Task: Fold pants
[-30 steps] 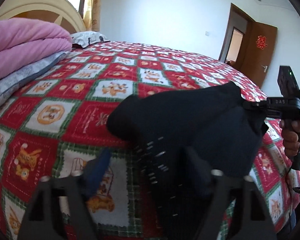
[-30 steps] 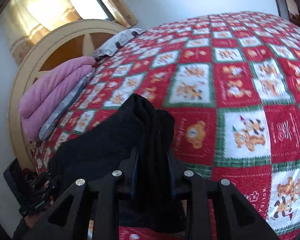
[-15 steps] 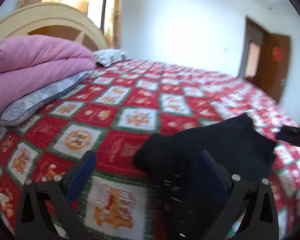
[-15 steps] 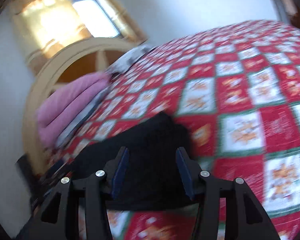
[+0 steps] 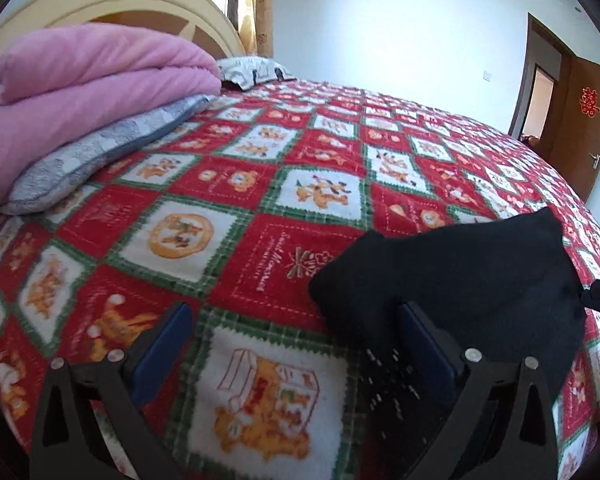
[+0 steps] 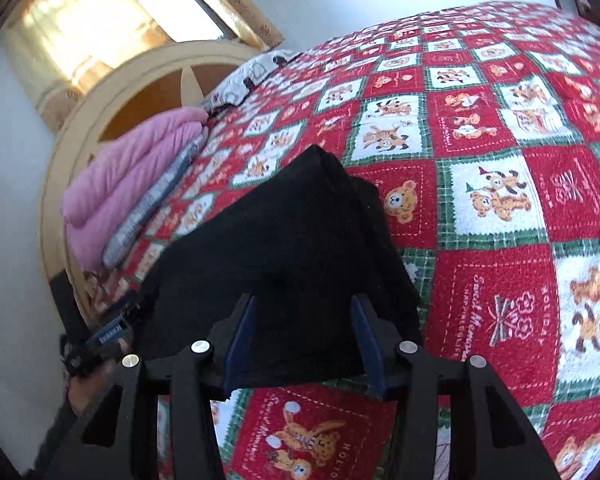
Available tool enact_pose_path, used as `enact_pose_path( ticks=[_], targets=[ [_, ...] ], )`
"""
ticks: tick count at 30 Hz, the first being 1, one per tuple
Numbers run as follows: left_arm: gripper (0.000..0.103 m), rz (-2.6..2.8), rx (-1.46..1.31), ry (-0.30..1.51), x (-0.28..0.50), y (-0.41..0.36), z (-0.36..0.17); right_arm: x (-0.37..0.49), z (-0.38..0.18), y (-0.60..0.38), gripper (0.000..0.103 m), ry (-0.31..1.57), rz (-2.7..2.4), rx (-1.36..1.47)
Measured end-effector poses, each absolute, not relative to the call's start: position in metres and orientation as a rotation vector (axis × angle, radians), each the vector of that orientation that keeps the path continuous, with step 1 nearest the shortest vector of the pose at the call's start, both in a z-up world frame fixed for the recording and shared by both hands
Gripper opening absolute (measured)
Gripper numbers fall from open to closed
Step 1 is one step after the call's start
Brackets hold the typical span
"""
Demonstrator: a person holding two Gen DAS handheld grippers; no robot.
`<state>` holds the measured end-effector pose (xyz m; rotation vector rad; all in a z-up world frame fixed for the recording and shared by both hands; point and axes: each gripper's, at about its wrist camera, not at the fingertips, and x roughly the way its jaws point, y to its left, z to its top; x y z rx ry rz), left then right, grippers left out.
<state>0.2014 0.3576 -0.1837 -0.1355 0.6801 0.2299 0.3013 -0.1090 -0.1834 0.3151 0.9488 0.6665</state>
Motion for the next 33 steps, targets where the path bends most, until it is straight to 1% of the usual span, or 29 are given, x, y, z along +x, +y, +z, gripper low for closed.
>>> enact_pose_path(
  ticks=[3, 4, 5, 12, 19, 23, 33],
  targets=[
    [0.103, 0.243, -0.114, 0.635, 0.182, 0.353, -0.17, 0.294, -0.176, -0.12, 0.052, 0.908, 0.623, 0.335],
    [0.103, 0.242, -0.115, 0.624, 0.177, 0.352, -0.167, 0.291, -0.175, -0.123, 0.058, 0.899, 0.606, 0.335],
    [0.103, 0.243, -0.119, 0.612, 0.171, 0.35, -0.163, 0.289, -0.172, -0.126, 0.061, 0.891, 0.583, 0.338],
    [0.103, 0.211, -0.199, 0.546, 0.14, 0.331, -0.141, 0.262, -0.154, -0.149, 0.061, 0.844, 0.516, 0.366],
    [0.103, 0.153, -0.224, 0.497, 0.106, 0.302, -0.126, 0.204, -0.113, -0.152, 0.061, 0.709, 0.485, 0.242],
    [0.103, 0.12, -0.205, 0.477, 0.088, 0.288, -0.118, 0.17, -0.092, -0.152, 0.065, 0.628, 0.478, 0.19],
    [0.103, 0.079, -0.194, 0.421, 0.067, 0.27, -0.098, 0.116, -0.069, -0.145, 0.066, 0.531, 0.48, 0.087]
  ],
)
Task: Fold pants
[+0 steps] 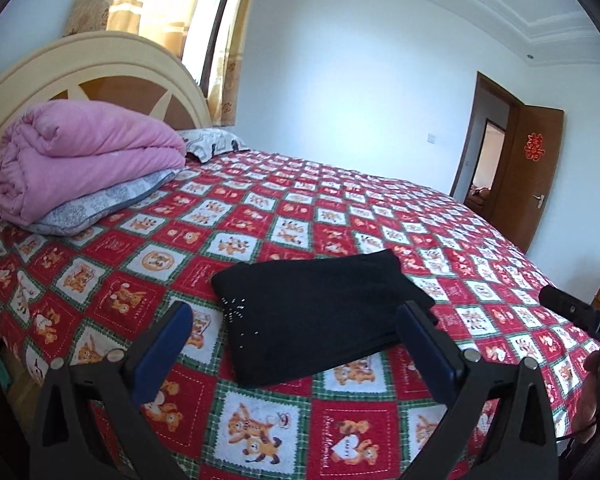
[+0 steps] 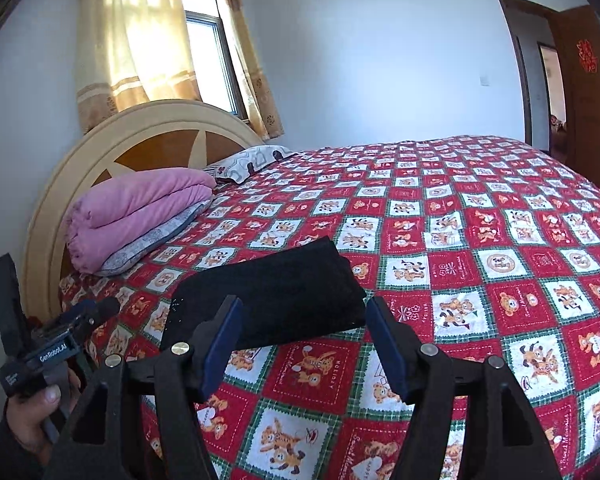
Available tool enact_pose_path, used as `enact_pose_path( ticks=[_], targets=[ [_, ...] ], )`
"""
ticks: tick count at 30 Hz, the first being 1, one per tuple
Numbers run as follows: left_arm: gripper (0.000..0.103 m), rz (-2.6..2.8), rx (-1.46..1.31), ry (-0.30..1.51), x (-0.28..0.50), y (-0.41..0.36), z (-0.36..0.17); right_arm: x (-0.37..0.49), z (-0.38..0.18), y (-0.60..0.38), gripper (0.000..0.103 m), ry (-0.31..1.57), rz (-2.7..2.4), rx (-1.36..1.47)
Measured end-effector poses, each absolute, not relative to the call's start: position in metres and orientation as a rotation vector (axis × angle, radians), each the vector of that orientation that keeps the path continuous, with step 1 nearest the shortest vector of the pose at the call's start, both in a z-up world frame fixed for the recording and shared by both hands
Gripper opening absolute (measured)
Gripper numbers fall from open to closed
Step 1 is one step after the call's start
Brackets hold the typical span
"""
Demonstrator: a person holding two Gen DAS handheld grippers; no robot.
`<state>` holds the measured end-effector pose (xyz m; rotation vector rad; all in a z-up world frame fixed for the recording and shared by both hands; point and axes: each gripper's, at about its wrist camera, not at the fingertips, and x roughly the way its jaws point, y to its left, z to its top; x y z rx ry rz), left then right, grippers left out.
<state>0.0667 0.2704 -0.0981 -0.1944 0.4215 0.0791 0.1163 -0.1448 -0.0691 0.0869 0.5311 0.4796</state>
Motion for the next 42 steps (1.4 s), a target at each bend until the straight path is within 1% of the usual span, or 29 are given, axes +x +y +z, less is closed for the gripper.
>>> enact_pose_path(
  ticks=[12, 15, 17, 24, 32, 42],
  targets=[
    [0.103, 0.053, -0.17, 0.383, 0.055, 0.256, -0.086, 0.083, -0.053, -0.155, 0.067, 0.47, 0.428, 0.04],
    [0.103, 0.049, -0.166, 0.387, 0.054, 0.254, -0.084, 0.075, -0.049, -0.155, 0.068, 0.455, 0.429, 0.029],
    [0.103, 0.049, -0.164, 0.386, 0.053, 0.254, -0.083, 0.07, -0.046, -0.155, 0.071, 0.448, 0.431, 0.019],
    [0.103, 0.082, -0.121, 0.379, 0.049, 0.25, -0.076, 0.055, -0.04, -0.152, 0.071, 0.41, 0.427, -0.023],
    [0.103, 0.102, -0.097, 0.35, 0.042, 0.243, -0.061, 0.053, -0.036, -0.16, 0.072, 0.396, 0.406, -0.003],
    [0.103, 0.105, -0.073, 0.378, 0.045, 0.236, -0.063, 0.053, -0.039, -0.163, 0.072, 0.403, 0.402, -0.003]
  ],
)
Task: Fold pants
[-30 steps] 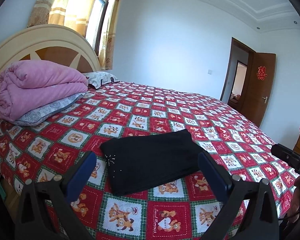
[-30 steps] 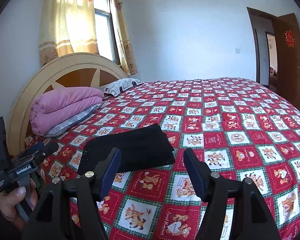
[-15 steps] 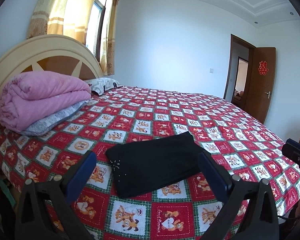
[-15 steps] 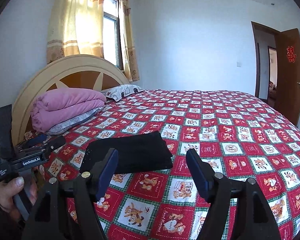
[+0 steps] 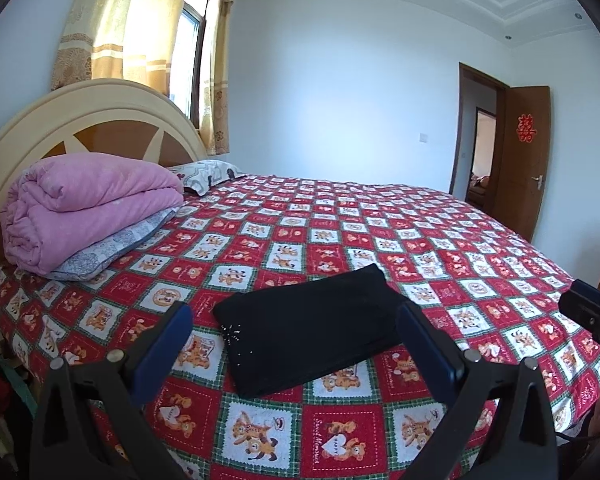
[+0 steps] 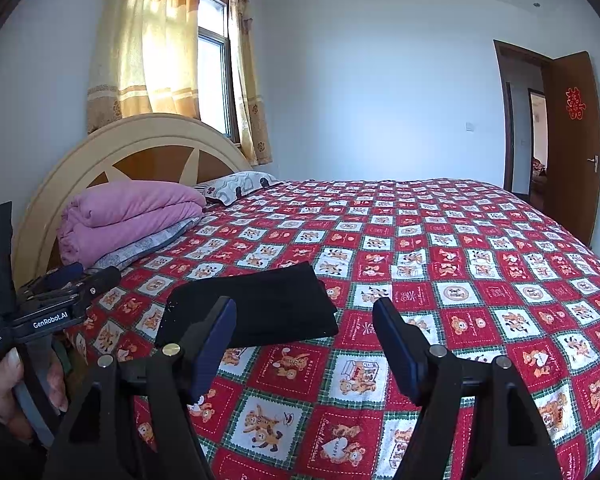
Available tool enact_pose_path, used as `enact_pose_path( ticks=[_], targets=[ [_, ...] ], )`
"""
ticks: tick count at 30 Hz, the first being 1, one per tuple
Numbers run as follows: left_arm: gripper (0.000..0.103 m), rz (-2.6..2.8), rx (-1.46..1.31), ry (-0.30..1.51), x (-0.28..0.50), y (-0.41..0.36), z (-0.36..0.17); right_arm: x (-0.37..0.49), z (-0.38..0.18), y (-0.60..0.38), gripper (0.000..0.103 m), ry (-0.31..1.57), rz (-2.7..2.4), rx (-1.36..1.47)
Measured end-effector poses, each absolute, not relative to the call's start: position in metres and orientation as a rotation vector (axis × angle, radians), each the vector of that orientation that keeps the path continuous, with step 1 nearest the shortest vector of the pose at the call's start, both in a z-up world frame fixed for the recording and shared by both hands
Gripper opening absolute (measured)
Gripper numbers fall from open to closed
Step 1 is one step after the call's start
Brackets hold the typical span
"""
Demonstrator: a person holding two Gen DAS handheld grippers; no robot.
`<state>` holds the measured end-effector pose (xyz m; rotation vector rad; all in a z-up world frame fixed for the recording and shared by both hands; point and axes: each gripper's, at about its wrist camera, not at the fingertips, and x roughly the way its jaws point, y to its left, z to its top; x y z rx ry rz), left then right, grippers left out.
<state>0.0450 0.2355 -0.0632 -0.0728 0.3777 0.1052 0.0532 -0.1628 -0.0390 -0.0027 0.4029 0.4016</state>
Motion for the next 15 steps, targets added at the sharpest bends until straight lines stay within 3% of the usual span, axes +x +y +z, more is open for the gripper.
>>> enact_pose_path(
  ticks=[15],
  targets=[
    [0.103, 0.085, -0.075, 0.373, 0.044, 0.2364, -0.0703, 0.0519, -0.0478, -0.1594, 0.072, 0.426, 0.404, -0.015]
  ],
)
